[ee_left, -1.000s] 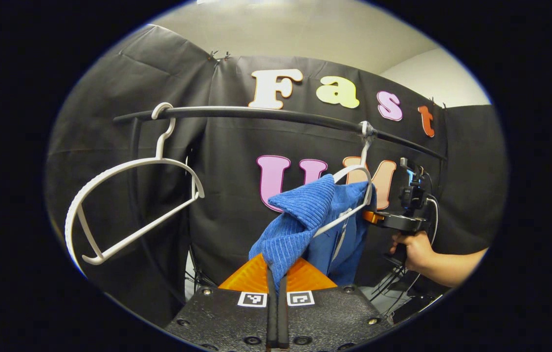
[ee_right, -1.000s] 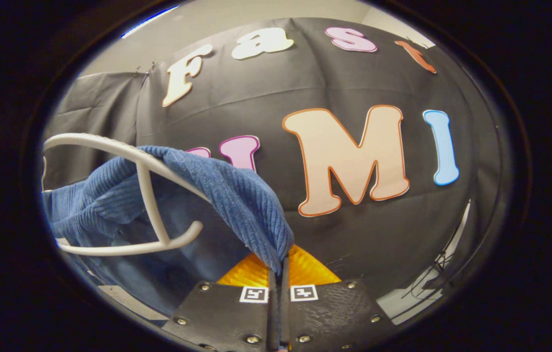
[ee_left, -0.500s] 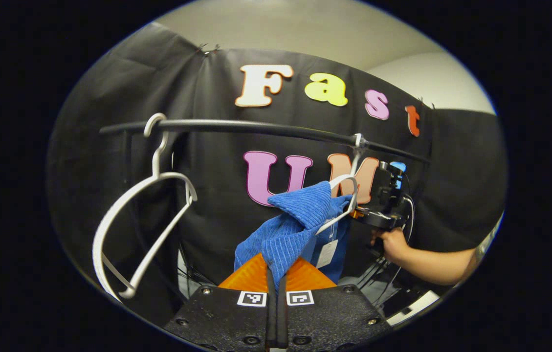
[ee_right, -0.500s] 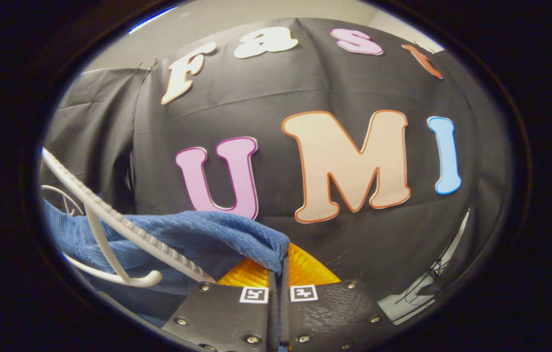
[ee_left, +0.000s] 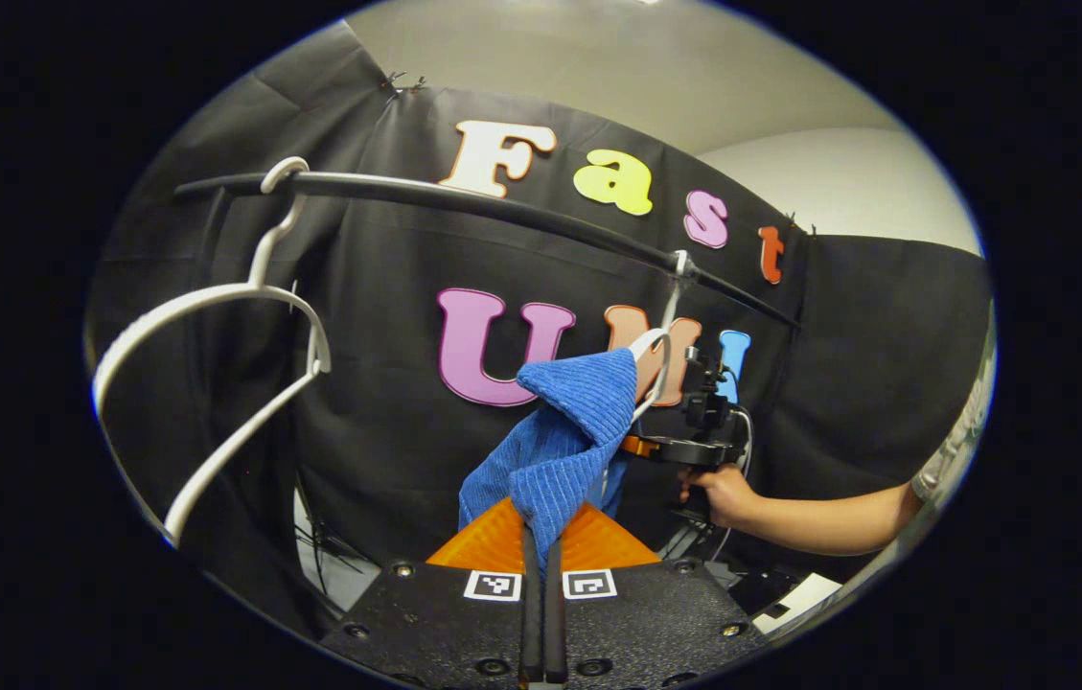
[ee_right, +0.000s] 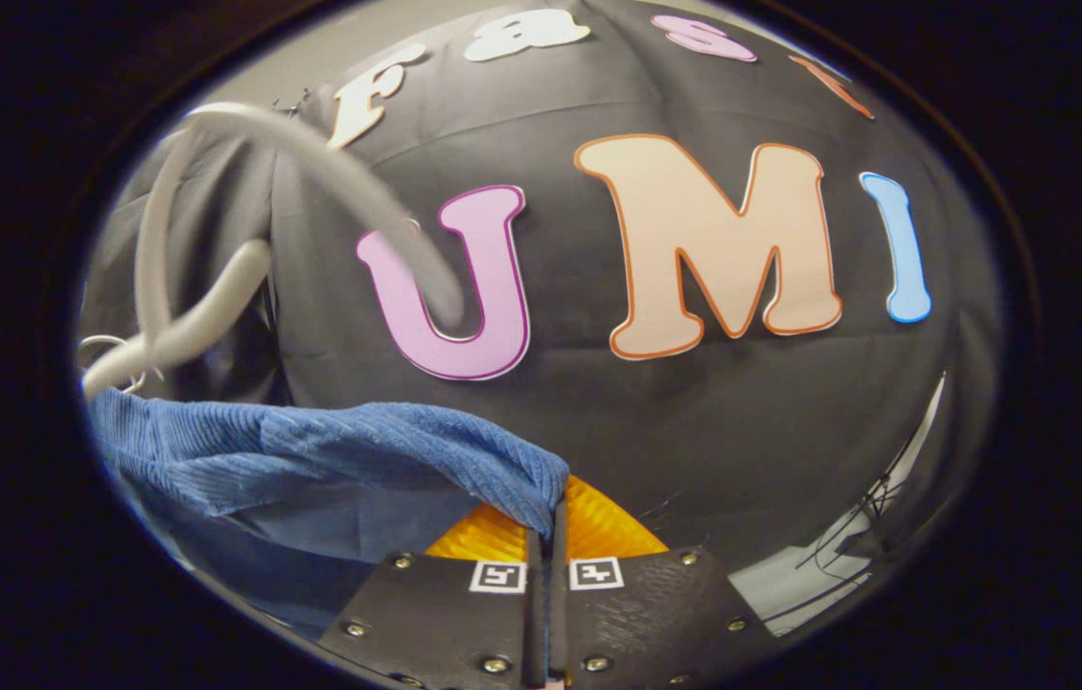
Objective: Grasp the clothes on the hanger with both hands and then place them into the laundry hamper below.
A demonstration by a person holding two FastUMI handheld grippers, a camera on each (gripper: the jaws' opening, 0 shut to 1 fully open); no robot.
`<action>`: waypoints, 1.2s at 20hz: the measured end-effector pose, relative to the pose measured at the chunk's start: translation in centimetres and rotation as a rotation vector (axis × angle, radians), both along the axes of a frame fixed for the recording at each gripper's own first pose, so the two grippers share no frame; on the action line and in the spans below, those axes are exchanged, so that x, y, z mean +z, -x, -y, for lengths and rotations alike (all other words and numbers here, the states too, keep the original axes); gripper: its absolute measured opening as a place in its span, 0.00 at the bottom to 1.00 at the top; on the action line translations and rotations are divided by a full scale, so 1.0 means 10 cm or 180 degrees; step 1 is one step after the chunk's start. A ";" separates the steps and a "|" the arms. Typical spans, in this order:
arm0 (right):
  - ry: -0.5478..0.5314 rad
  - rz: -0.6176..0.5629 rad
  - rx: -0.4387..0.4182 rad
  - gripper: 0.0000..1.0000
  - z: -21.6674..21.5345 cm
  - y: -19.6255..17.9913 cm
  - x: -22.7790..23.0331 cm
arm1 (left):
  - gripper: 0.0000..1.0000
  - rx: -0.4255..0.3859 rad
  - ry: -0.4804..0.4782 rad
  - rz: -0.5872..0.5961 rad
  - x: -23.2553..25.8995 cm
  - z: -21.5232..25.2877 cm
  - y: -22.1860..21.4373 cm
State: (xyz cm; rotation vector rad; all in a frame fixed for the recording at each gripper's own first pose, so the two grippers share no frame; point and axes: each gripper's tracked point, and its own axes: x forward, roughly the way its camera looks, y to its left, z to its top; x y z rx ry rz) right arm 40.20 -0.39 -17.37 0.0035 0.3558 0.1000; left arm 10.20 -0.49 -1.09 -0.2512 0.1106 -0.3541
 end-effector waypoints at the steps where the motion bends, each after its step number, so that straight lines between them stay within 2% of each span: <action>1: -0.0002 -0.0009 -0.0033 0.02 0.04 0.06 -0.02 | 0.01 0.0048 0.0036 -0.0015 0.01 -0.01 0.01; 3: -0.0013 0.0001 -0.0075 0.02 0.11 0.19 0.00 | 0.02 0.0039 -0.0072 0.0139 0.20 0.01 0.08; 5: 0.0004 0.0037 -0.0090 0.02 0.16 0.31 0.08 | 0.02 0.0029 -0.0359 0.0280 0.40 -0.04 0.24; 7: 0.0040 0.0082 -0.0083 0.02 0.17 0.41 0.16 | 0.02 -0.0065 -0.0498 0.0380 0.56 -0.02 0.37; 11: 0.0015 0.0125 -0.0169 0.02 0.22 0.68 0.26 | 0.02 -0.0214 -0.0920 0.0469 0.58 0.08 0.50; 14: 0.0054 0.0092 -0.0249 0.02 0.32 0.89 0.23 | 0.02 -0.0348 -0.1084 0.0492 0.49 0.18 0.60; 16: 0.0083 0.0096 -0.0292 0.02 0.37 1.02 0.25 | 0.06 -0.0421 -0.1043 0.0448 0.40 0.19 0.67; 18: 0.0106 0.0147 -0.0341 0.02 0.41 1.14 0.32 | 0.14 -0.0403 -0.0794 0.0385 0.32 0.15 0.72; 19: 0.0116 0.0180 -0.0357 0.02 0.41 1.20 0.37 | 0.22 -0.0397 -0.0662 0.0282 0.22 0.15 0.72; 20: 0.0146 0.0214 -0.0383 0.02 0.43 1.25 0.41 | 0.14 -0.0422 -0.0532 0.0220 0.14 0.17 0.73; 21: 0.0193 0.0262 -0.0417 0.02 0.45 1.29 0.47 | 0.21 -0.0358 -0.0392 0.0227 0.11 0.13 0.68; 23: 0.0228 0.0359 -0.0485 0.02 0.48 1.40 0.59 | 0.03 -0.0295 -0.0222 0.0009 -0.15 0.14 0.50; 24: 0.0222 0.0362 -0.0508 0.02 0.48 1.46 0.62 | 0.01 -0.0239 -0.0257 -0.0131 -0.30 0.13 0.48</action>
